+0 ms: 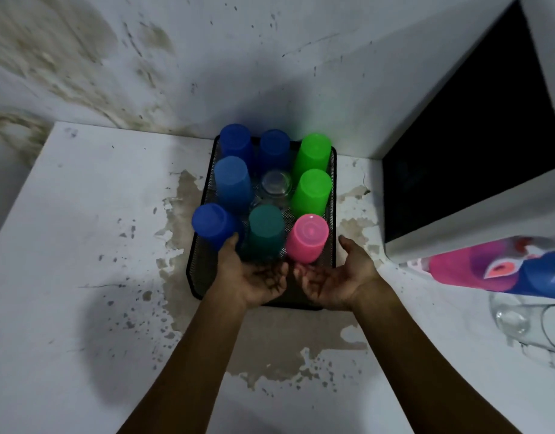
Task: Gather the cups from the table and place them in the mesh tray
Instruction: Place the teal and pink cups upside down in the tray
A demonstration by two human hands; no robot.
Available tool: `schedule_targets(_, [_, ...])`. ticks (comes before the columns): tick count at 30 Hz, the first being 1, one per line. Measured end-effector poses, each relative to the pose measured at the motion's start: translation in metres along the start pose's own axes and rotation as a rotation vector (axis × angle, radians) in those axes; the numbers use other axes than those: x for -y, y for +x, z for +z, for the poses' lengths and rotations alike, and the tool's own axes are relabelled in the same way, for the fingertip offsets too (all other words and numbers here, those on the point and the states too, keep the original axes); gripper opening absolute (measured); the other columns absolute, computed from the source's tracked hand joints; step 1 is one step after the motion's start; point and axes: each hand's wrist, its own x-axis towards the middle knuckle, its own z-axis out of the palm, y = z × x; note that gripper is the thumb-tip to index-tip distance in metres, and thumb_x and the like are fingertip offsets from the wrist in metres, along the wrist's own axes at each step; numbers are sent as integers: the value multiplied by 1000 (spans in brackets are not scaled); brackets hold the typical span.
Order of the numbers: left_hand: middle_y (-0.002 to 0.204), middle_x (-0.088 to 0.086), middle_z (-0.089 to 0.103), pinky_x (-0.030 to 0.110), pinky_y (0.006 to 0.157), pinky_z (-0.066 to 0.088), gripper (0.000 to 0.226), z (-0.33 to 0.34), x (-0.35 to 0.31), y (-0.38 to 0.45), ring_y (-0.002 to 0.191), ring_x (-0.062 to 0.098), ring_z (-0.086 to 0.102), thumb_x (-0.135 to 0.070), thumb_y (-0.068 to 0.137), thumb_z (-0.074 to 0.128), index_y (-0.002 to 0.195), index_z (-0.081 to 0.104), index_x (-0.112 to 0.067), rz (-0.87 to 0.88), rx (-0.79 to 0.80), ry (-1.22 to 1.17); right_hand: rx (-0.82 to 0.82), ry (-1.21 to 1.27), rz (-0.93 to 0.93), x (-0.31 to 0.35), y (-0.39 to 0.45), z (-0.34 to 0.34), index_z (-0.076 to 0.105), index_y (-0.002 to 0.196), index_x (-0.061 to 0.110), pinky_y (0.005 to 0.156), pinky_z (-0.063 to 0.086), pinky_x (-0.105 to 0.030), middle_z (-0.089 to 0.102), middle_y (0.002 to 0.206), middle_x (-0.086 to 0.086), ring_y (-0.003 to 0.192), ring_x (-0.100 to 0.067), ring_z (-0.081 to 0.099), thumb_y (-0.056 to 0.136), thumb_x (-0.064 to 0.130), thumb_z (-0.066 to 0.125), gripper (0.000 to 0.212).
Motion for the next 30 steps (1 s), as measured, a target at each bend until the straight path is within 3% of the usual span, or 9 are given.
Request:
schedule_targets(3, [76, 13, 61, 28, 57, 37, 69, -9, 20, -9, 63, 22, 54, -64, 87, 39, 96, 66, -1, 196, -152, 275, -139, -266, -183, -2, -13, -15, 52, 78, 11, 43, 32, -22, 53, 65, -4, 50, -17, 46, 82, 47, 55, 36])
schedule_targets(6, [64, 2, 58, 25, 51, 37, 36, -15, 40, -19, 57, 17, 52, -41, 91, 54, 76, 65, -10, 733, -303, 752, -340, -586, -654, -9, -15, -22, 53, 77, 13, 45, 30, -22, 50, 63, -3, 49, -16, 42, 77, 24, 68, 18])
schedule_targets(8, [73, -1, 60, 22, 57, 42, 17, -15, 43, -27, 66, 16, 58, -28, 83, 68, 83, 61, -13, 1165, -398, 1093, -455, -880, -996, -14, -12, -20, 55, 99, 16, 59, 46, -31, 58, 81, -2, 68, -17, 54, 67, 25, 81, 42])
schedule_targets(10, [95, 4, 60, 23, 65, 44, 37, -7, 37, -34, 80, 19, 60, -25, 75, 75, 107, 57, -14, 1391, -500, 1353, -487, -1210, -1195, -15, -9, -14, 48, 120, 23, 77, 51, -36, 57, 104, -2, 94, -19, 55, 60, 32, 86, 71])
schedule_targets(12, [119, 12, 52, 29, 72, 45, 68, 4, 29, -36, 95, 26, 59, -24, 74, 76, 133, 43, -18, 1363, -528, 1531, -478, -1430, -1286, -13, -7, -8, 40, 133, 27, 85, 48, -39, 50, 121, -5, 113, -23, 47, 60, 35, 85, 86])
schedule_targets(14, [128, 16, 44, 37, 80, 49, 85, 15, 21, -33, 102, 31, 58, -24, 77, 75, 146, 25, -26, 1272, -496, 1623, -448, -1528, -1308, -11, -2, -1, 37, 139, 28, 87, 47, -40, 48, 126, -6, 118, -27, 44, 62, 33, 82, 89])
schedule_targets(16, [128, 17, 44, 42, 86, 50, 85, 21, 18, -25, 105, 33, 57, -22, 81, 71, 148, 19, -29, 1249, -457, 1622, -423, -1581, -1313, -9, 2, 4, 36, 141, 29, 88, 49, -43, 50, 128, -6, 118, -29, 45, 67, 29, 80, 85])
schedule_targets(22, [125, 18, 46, 45, 91, 52, 69, 24, 19, -16, 106, 34, 58, -18, 84, 68, 143, 32, -22, 1298, -420, 1540, -446, -1651, -1362, 0, 0, 7, 39, 140, 28, 89, 46, -40, 53, 131, -6, 119, -29, 47, 71, 15, 76, 79])
schedule_targets(30, [133, 18, 39, 41, 89, 49, 85, 20, 20, -21, 109, 32, 56, -24, 82, 71, 149, 18, -27, 1263, -415, 1583, -421, -1592, -1343, -2, -1, 4, 33, 143, 23, 88, 47, -41, 49, 133, -10, 120, -30, 48, 68, 22, 82, 90])
